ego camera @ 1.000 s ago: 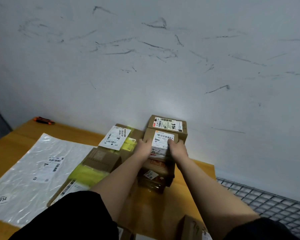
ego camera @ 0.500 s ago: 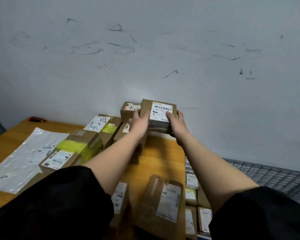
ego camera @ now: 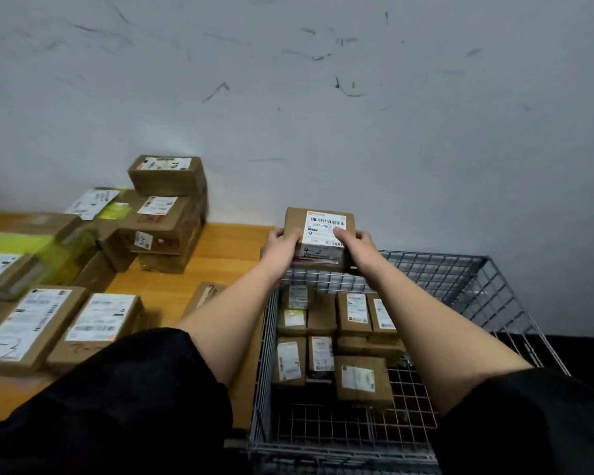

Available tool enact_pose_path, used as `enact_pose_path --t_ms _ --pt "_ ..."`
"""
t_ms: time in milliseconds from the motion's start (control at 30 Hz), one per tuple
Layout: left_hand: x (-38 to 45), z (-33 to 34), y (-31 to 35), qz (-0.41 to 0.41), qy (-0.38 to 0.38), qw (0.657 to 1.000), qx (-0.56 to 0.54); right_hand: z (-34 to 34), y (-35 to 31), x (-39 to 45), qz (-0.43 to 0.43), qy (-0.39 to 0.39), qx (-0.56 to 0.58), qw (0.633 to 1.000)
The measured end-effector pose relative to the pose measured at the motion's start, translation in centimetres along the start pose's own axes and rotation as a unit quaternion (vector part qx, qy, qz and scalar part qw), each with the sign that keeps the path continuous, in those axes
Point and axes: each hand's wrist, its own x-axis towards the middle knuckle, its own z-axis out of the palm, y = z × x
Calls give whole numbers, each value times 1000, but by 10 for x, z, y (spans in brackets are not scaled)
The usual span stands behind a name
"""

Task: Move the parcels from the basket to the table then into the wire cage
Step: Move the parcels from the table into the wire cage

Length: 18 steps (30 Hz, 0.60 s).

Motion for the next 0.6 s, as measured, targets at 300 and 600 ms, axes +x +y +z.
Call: enact_pose_path --t_ms 300,600 --pt "43 52 -60 -87 -38 995 18 -32 62 24 81 56 9 995" --pt "76 80 -145 -178 -40 983 28 -34 152 60 192 27 -16 981"
